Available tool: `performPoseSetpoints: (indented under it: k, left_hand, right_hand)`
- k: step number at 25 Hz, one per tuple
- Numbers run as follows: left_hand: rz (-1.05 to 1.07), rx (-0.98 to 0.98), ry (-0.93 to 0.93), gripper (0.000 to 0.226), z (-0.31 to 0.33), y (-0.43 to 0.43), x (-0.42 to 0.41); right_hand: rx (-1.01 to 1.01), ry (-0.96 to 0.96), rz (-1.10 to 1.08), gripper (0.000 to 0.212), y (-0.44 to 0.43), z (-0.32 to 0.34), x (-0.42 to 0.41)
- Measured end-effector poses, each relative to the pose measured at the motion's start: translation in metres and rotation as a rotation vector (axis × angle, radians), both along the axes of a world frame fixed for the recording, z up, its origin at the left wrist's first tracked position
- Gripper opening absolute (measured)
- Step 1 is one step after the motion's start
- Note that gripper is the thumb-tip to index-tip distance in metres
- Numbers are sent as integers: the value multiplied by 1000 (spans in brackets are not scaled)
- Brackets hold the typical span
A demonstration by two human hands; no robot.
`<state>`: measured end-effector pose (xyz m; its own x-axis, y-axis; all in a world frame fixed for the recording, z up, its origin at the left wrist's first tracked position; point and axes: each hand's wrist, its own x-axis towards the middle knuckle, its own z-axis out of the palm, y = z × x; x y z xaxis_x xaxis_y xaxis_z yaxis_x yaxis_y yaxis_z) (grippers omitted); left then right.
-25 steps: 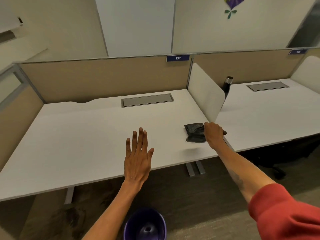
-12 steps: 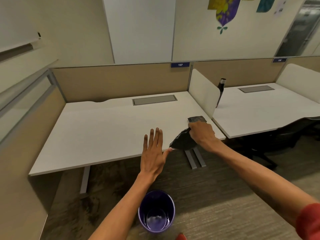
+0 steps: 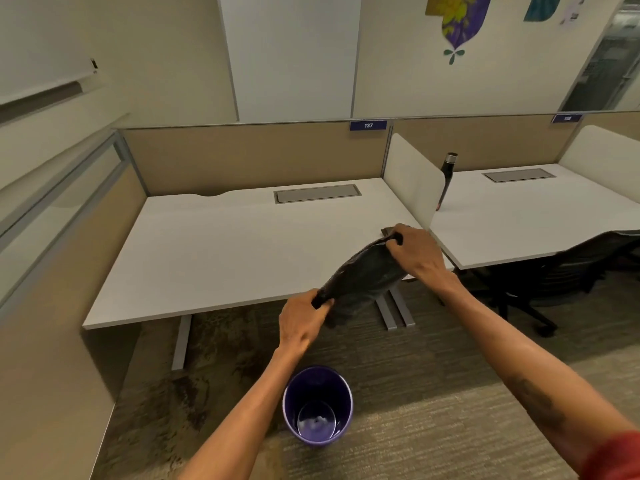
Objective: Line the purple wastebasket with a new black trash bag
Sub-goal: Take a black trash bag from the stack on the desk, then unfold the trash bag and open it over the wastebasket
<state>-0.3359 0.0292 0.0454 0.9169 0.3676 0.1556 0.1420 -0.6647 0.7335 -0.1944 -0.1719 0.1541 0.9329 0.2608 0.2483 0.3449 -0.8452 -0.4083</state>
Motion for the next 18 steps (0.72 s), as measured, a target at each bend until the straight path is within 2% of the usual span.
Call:
performPoseSetpoints:
  k: [3, 5, 7, 11, 15, 18]
  left_hand:
    - [60, -231, 0, 15, 10, 0, 6]
    - [88, -304, -24, 18, 18, -1, 14]
    - [105, -348, -32, 23, 26, -6, 24]
    - [129, -484, -21, 31, 31, -25, 42]
    - [74, -655, -17, 31, 33, -38, 47]
    - [55, -725, -79, 26, 29, -39, 45]
  right_hand:
    - [73, 120, -34, 37, -3, -24, 8]
    - [169, 88, 2, 49, 4, -40, -6]
    - [310, 107, 46, 45, 18, -53, -28]
    - [546, 507, 180, 53, 36, -69, -71]
    - [822, 717, 224, 26, 23, -81, -61]
    - [1020, 863, 126, 16, 14, -79, -46]
